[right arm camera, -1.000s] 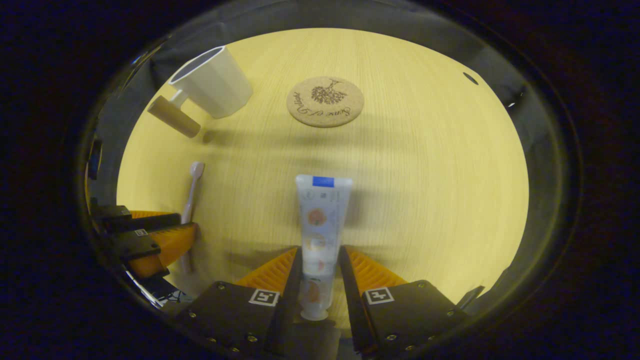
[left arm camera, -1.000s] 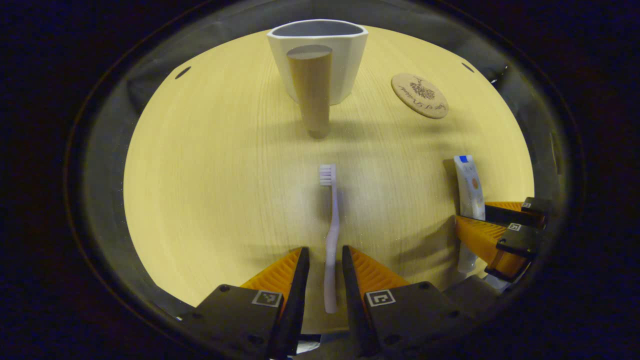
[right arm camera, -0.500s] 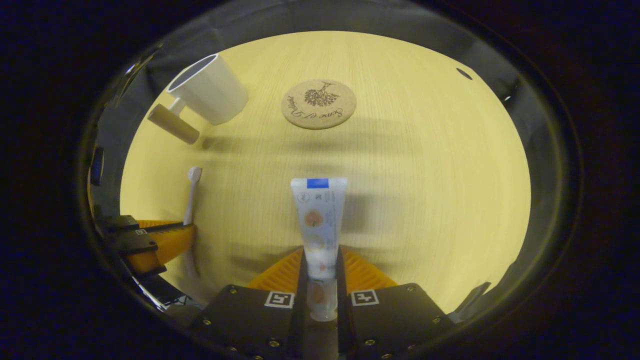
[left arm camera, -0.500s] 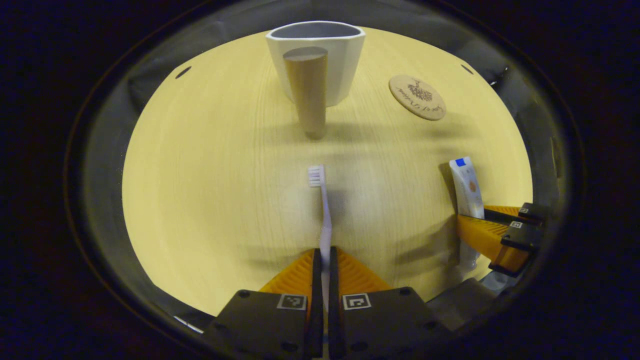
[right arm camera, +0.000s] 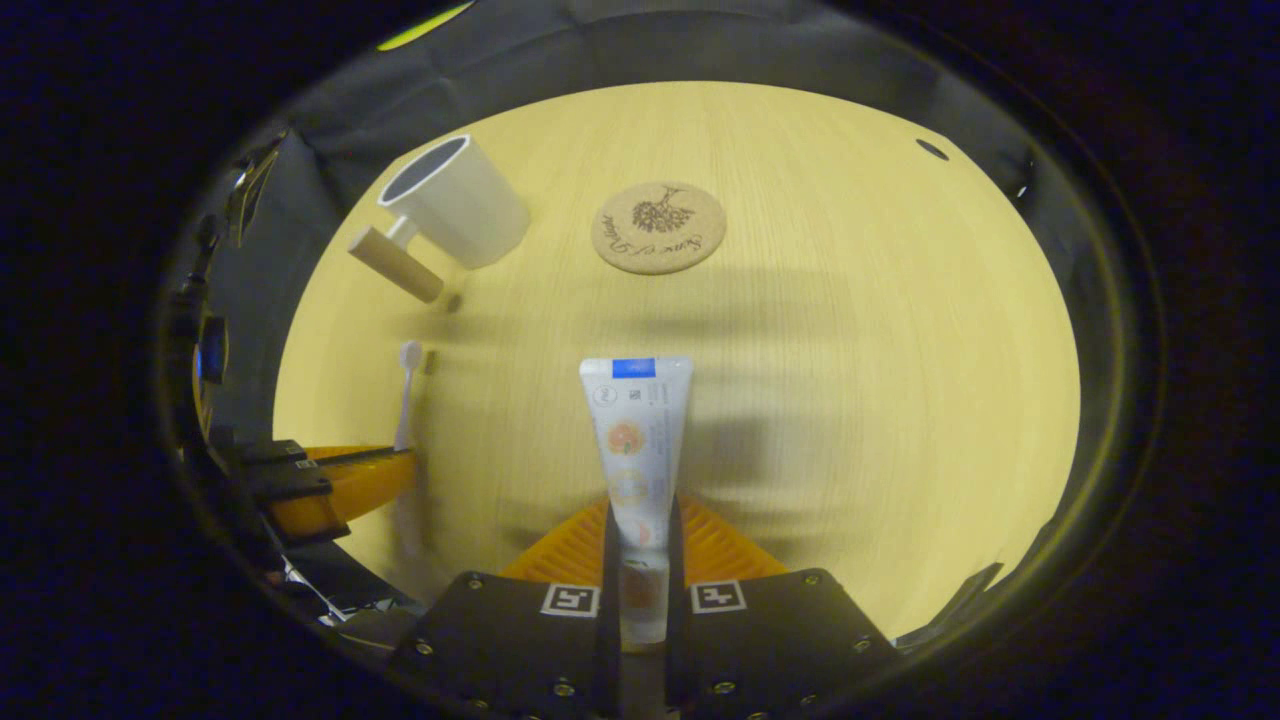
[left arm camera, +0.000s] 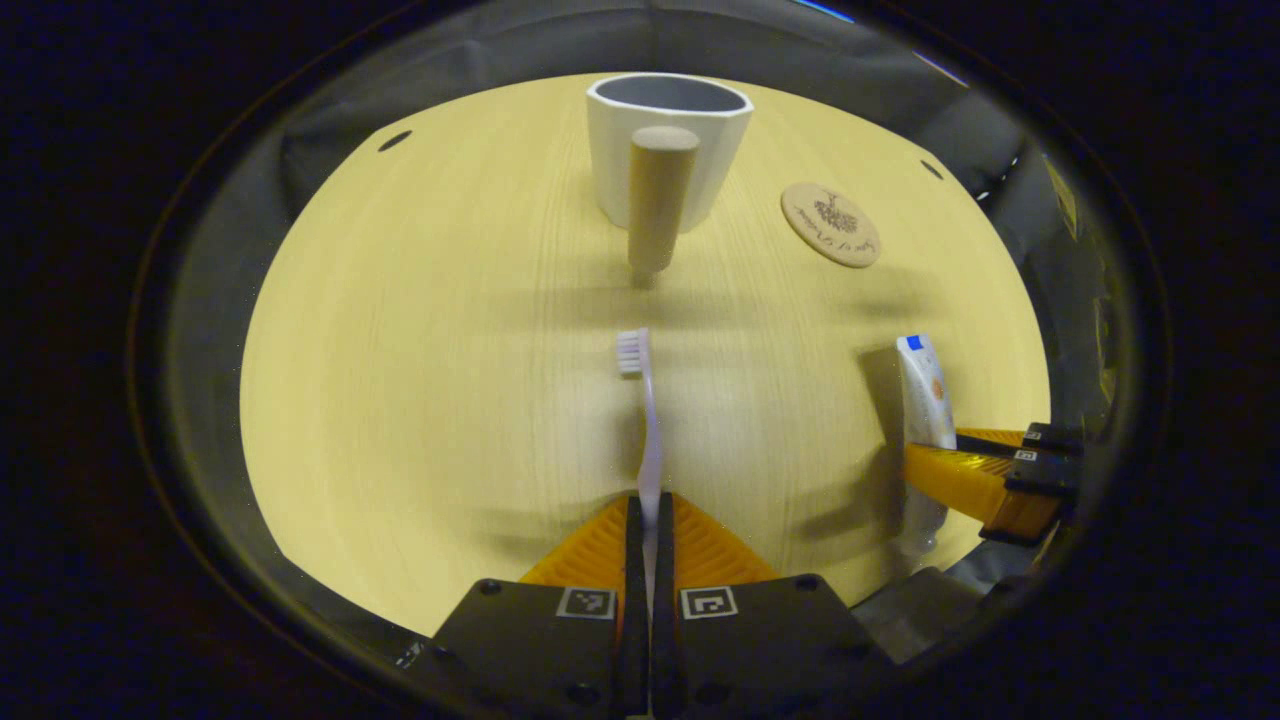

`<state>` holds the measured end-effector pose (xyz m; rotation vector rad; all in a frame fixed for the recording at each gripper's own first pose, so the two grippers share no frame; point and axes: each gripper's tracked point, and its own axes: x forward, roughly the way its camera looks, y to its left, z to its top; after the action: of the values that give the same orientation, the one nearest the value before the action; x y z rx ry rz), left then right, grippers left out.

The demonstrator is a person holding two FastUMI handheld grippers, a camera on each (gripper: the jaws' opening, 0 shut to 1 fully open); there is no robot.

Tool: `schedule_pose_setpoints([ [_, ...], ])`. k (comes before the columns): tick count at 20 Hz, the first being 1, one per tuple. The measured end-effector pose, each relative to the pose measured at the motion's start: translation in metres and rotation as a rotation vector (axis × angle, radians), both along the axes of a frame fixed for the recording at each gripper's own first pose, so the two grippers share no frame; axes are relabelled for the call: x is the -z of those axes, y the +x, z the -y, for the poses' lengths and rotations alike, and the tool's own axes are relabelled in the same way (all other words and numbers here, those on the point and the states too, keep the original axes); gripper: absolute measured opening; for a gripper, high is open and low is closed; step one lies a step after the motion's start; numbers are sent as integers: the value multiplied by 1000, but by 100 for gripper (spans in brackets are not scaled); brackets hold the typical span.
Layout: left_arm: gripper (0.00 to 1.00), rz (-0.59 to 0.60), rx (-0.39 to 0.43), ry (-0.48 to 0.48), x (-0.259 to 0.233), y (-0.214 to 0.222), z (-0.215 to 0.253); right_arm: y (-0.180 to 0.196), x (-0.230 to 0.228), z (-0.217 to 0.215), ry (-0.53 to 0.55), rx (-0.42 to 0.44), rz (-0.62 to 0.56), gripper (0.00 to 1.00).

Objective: Put the toothbrush and toothpaste on the desktop into the cup, then pick up the cup and place it on the coaster on the desktop.

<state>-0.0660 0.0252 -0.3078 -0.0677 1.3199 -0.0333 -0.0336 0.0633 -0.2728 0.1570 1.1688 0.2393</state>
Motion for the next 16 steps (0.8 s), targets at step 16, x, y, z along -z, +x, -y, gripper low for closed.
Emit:
schedule_pose_setpoints([
  [16,10,528,-124,-22,-132,47,-24,40,-125,-5,128,-2,476,18],
])
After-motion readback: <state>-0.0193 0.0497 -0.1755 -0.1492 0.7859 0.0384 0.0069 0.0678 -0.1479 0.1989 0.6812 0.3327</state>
